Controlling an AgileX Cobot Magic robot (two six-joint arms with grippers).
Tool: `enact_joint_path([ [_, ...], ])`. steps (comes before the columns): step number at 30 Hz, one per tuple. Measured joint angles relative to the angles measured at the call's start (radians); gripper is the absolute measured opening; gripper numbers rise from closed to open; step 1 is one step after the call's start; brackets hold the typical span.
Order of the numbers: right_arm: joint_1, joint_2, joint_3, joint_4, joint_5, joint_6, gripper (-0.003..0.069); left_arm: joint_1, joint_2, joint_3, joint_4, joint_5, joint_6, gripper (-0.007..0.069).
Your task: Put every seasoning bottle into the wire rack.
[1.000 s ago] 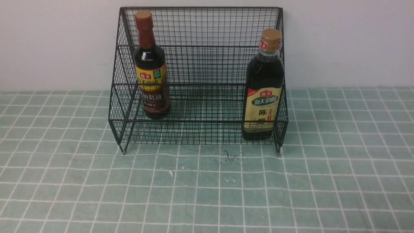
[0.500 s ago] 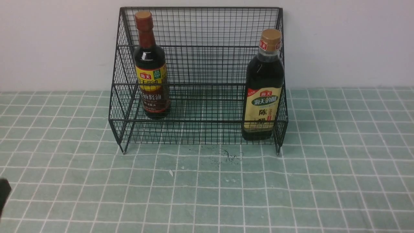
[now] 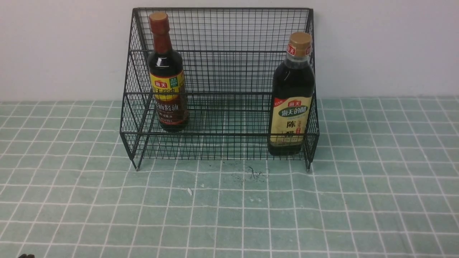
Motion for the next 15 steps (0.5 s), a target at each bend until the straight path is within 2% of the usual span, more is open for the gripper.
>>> enact_joint_path([
  [15, 0.0, 0.0, 0.0, 0.0, 0.0, 0.0, -0.0015, 0.0, 0.0, 0.0, 0.0, 0.001, 0.0, -0.0006],
])
